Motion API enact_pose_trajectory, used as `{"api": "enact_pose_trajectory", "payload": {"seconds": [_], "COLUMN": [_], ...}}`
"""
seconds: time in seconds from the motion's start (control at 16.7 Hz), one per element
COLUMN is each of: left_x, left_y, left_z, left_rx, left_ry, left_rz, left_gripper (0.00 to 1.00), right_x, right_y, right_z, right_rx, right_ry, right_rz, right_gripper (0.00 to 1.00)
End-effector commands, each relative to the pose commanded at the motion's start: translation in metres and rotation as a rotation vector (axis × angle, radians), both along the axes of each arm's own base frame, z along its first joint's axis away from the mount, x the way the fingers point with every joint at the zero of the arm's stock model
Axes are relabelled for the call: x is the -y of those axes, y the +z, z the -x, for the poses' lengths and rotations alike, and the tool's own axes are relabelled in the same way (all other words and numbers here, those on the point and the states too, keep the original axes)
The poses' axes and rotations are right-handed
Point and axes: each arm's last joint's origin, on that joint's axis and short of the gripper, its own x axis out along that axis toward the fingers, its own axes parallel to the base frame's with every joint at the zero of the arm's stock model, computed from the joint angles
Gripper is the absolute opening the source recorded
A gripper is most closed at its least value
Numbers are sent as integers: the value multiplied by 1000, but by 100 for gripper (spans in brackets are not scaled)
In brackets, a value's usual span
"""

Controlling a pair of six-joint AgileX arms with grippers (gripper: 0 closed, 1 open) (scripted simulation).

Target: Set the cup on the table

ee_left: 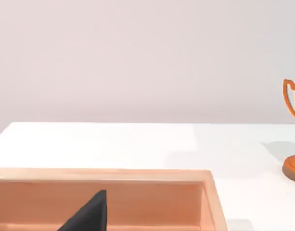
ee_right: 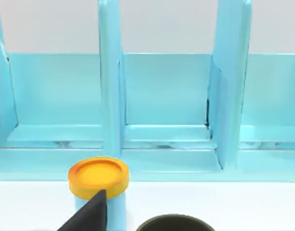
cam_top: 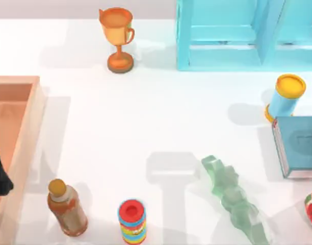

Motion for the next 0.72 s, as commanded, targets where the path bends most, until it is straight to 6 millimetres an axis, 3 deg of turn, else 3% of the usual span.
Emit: {"api": "enact_pose_trajectory", "payload": {"seconds": [0.18, 0.36, 0.54, 0.72], "left_x": [0, 0, 0, 0], "left_y": [0, 0, 0, 0], "left_z": [0, 0, 0, 0], "left_rx": [0, 0, 0, 0], "left_ry": [0, 0, 0, 0], "left_rz": [0, 0, 0, 0], "left_gripper": [100, 100, 100, 100], "right_x": [0, 0, 1, 2], "right_y": [2, 17, 48, 88], "right_z": [0, -1, -8, -30], "right_rx": [-10, -103, -274, -493], "right_ry": [0, -1, -7, -13], "right_rz": [1, 8, 12, 12], "right_gripper": [100, 100, 100, 100]}}
